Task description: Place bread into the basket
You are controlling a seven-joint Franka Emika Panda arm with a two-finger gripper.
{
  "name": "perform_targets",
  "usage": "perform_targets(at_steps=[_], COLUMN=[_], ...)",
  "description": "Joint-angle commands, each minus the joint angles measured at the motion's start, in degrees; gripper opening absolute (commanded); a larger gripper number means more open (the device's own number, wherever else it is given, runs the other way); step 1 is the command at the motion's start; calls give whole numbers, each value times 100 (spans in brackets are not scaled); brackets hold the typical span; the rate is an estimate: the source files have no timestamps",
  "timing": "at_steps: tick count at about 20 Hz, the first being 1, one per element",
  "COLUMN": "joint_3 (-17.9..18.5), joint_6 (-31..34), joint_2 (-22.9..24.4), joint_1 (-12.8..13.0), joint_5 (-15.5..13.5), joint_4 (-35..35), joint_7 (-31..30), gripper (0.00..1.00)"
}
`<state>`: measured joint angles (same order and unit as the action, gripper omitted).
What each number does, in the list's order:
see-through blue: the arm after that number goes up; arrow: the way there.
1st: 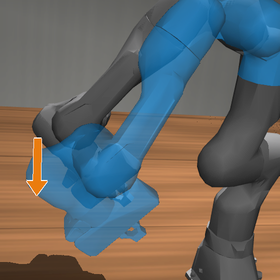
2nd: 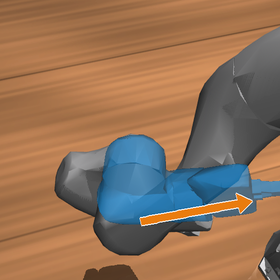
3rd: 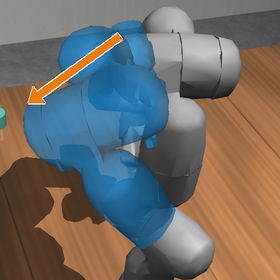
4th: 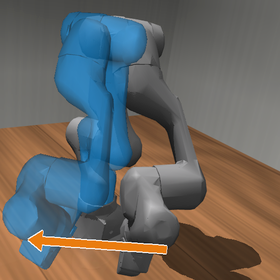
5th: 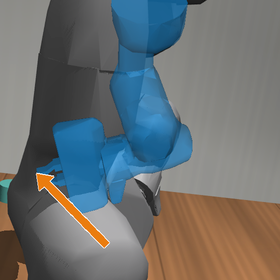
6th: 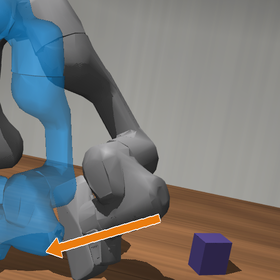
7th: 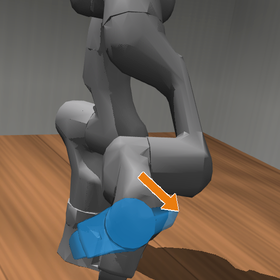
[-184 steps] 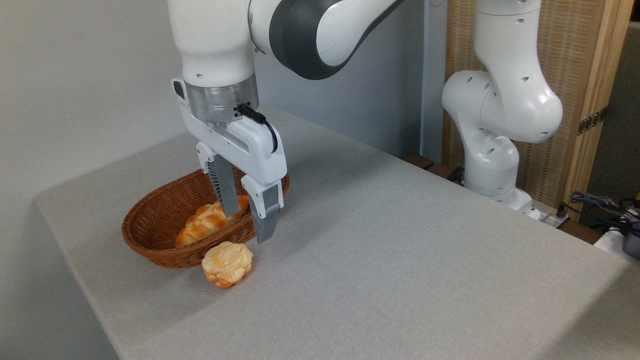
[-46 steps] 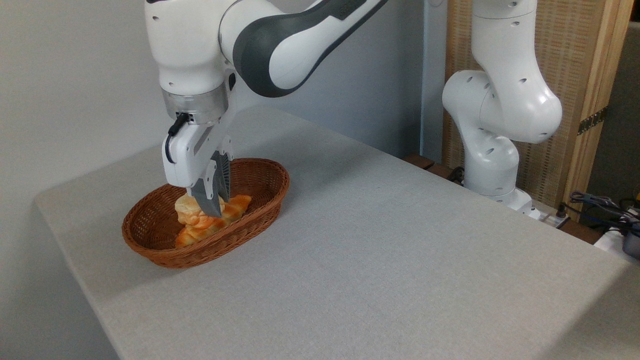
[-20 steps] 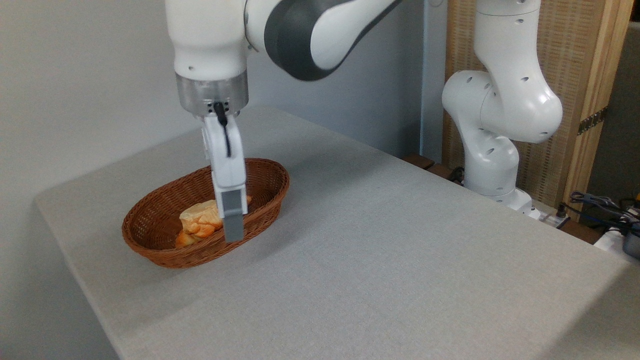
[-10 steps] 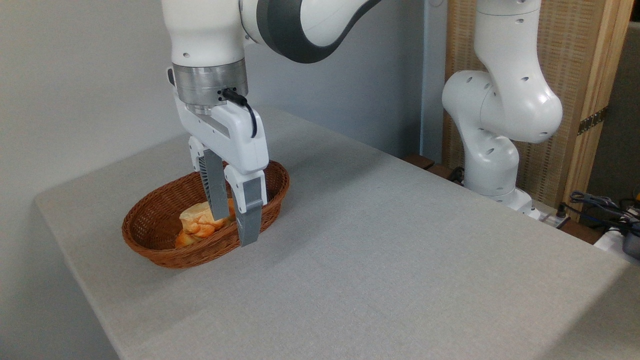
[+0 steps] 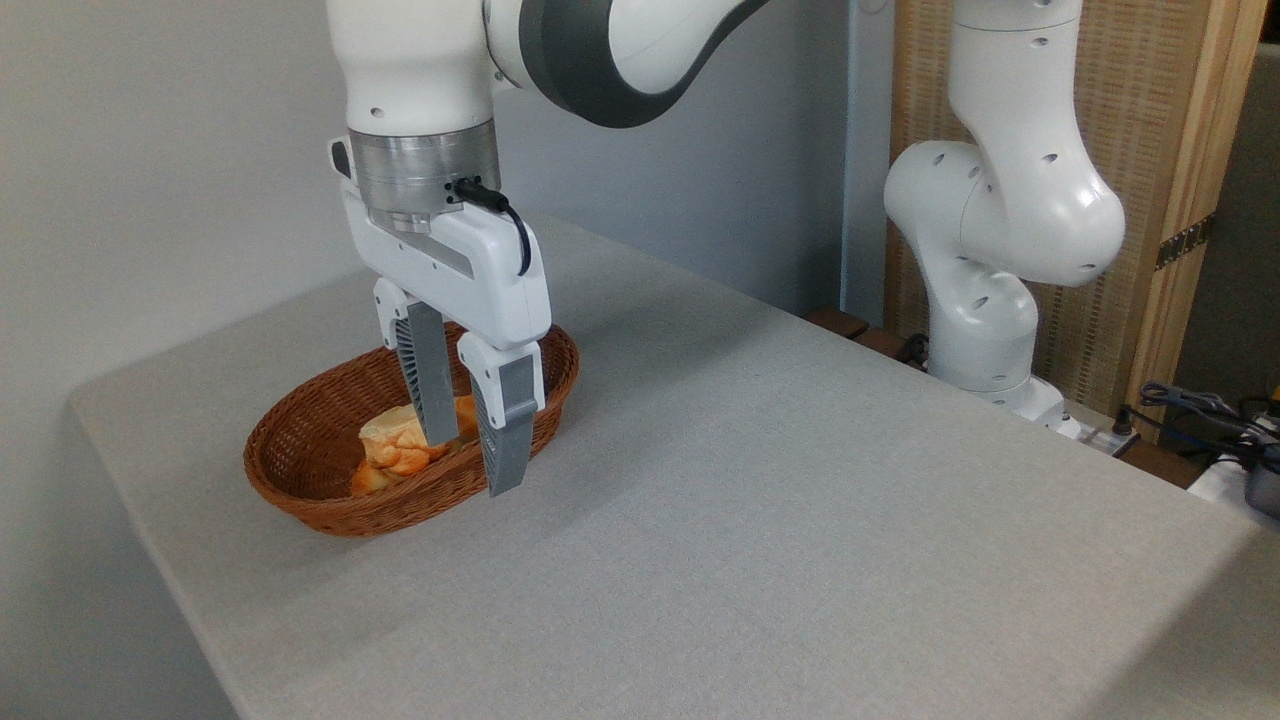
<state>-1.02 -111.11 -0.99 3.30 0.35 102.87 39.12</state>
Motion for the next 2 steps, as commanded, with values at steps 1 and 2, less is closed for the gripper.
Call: perform_targets(at_steps=[1, 2], joint_3=[58, 58], joint_6=[116, 116], joint_2=[3, 3], joint_1=[30, 30], joint_5=[9, 0], joint_4=[-82, -74], joint_7=[-107, -142], gripper=[100, 100])
